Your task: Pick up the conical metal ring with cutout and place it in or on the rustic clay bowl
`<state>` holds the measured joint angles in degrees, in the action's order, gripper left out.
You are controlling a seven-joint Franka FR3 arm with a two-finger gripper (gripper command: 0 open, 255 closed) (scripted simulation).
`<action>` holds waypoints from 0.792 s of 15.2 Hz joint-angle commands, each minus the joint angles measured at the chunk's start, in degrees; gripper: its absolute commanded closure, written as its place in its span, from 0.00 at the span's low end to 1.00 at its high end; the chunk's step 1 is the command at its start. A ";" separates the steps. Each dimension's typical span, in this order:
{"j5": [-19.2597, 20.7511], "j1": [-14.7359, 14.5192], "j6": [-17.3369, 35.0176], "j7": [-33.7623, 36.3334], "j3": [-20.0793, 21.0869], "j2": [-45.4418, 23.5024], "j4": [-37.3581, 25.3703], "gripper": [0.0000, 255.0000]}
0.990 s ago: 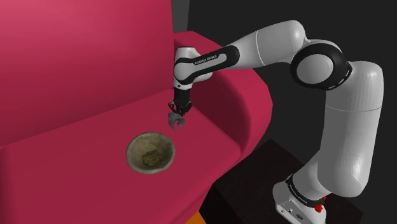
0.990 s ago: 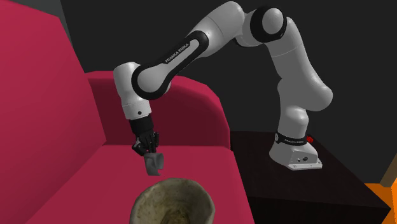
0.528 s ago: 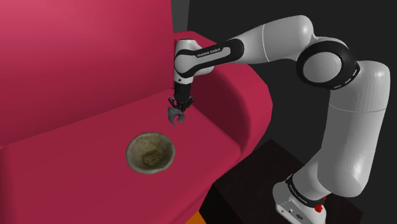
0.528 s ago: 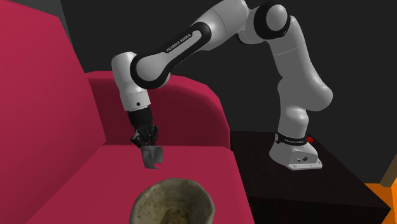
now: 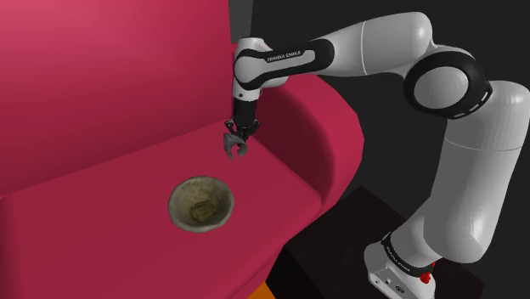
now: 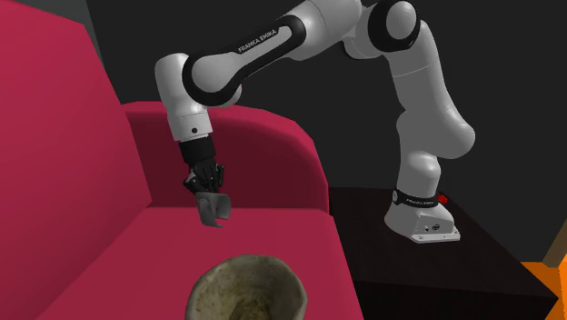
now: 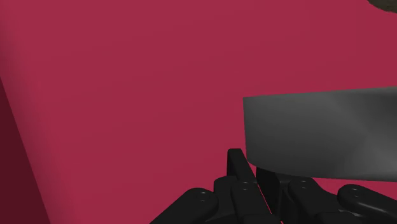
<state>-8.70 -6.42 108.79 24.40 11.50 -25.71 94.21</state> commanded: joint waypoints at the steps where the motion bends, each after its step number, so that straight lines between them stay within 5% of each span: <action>1: -0.07 0.02 -1.30 0.26 0.07 0.80 -0.52 1.00; 12: -0.21 0.20 -8.56 1.42 0.26 3.25 -5.46 1.00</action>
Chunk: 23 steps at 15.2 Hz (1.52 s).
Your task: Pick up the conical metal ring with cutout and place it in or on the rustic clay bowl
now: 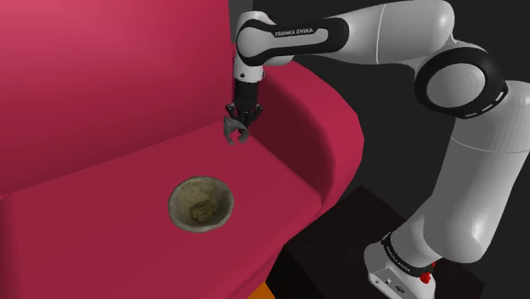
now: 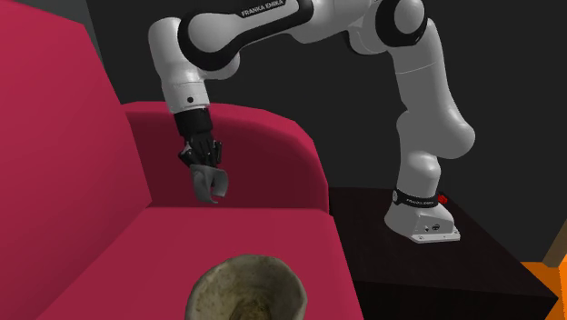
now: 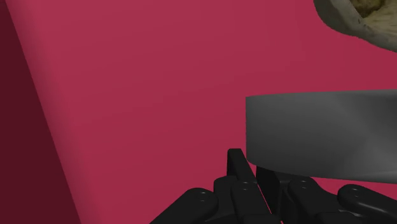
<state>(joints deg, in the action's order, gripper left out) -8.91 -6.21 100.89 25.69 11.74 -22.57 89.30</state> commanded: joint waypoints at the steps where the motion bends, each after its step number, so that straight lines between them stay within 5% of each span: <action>1: -0.01 0.01 -1.35 0.24 0.03 0.27 -1.08 1.00; 7: -0.03 0.04 -4.89 0.85 0.10 0.88 -4.08 1.00; 23: -0.93 -12.70 4.11 18.66 6.82 1.99 1.78 1.00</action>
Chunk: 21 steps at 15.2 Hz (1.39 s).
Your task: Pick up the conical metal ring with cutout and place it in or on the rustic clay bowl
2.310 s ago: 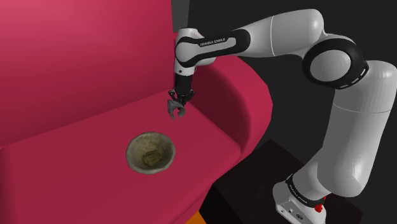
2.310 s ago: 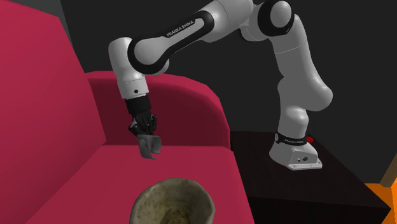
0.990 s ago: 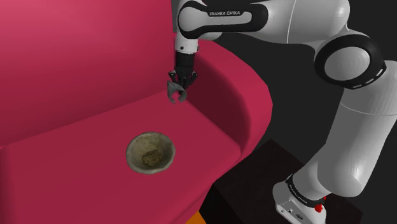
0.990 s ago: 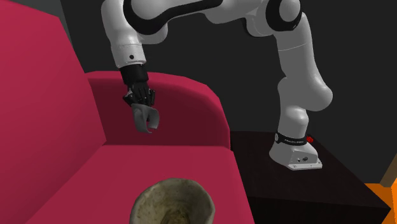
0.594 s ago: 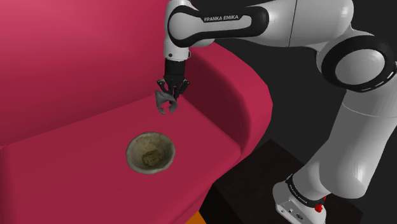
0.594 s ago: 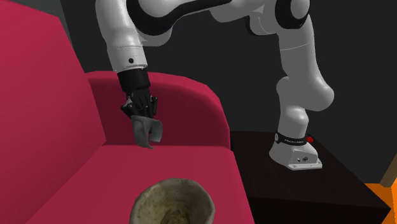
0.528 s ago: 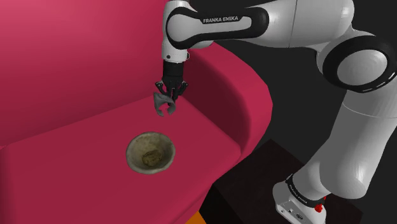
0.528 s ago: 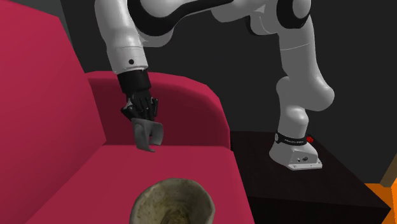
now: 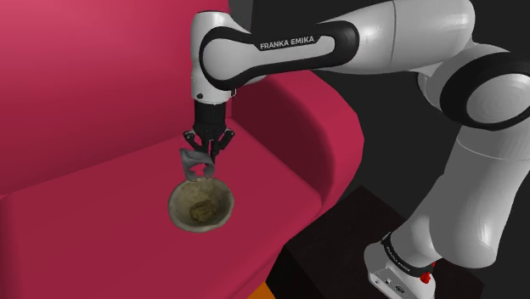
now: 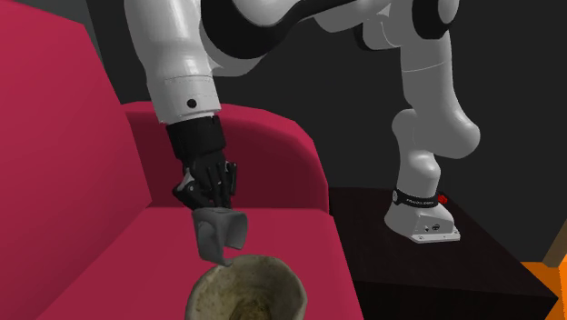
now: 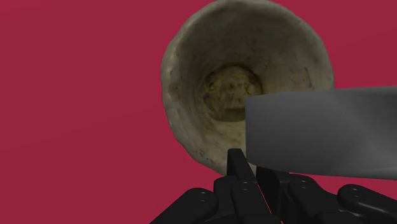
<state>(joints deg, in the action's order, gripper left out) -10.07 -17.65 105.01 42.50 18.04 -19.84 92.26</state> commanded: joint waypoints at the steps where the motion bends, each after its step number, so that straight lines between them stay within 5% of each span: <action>1: 0.24 -1.26 0.66 1.72 0.50 -0.90 -0.64 1.00; 10: 0.46 -1.46 6.68 0.63 0.28 -2.93 3.52 1.00; 17: 0.46 -1.46 6.68 0.63 0.28 -2.93 3.52 1.00; 18: 0.46 -1.47 6.68 0.63 0.28 -2.93 3.52 0.00; 21: 0.46 -1.47 6.68 0.64 0.28 -2.93 3.51 0.00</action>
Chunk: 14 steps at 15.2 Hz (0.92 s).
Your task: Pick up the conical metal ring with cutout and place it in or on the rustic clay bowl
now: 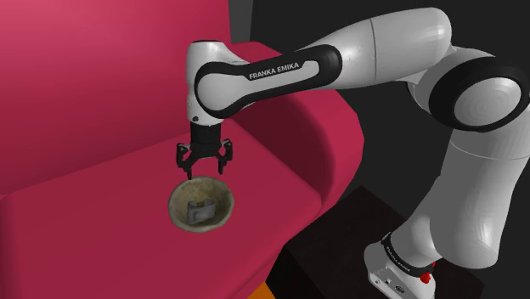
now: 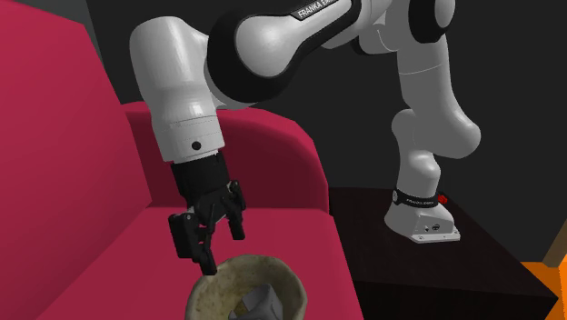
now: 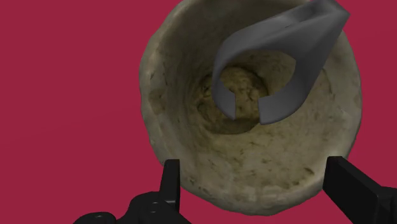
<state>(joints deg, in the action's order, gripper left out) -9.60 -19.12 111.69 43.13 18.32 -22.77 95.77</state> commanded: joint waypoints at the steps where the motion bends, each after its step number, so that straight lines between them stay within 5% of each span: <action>1: 0.00 0.00 0.00 0.00 0.00 0.00 0.00 0.00; 6: 0.08 0.83 -6.88 0.15 -0.24 1.01 -5.75 0.00; 14: 0.08 0.83 -6.88 0.15 -0.24 1.01 -5.75 0.00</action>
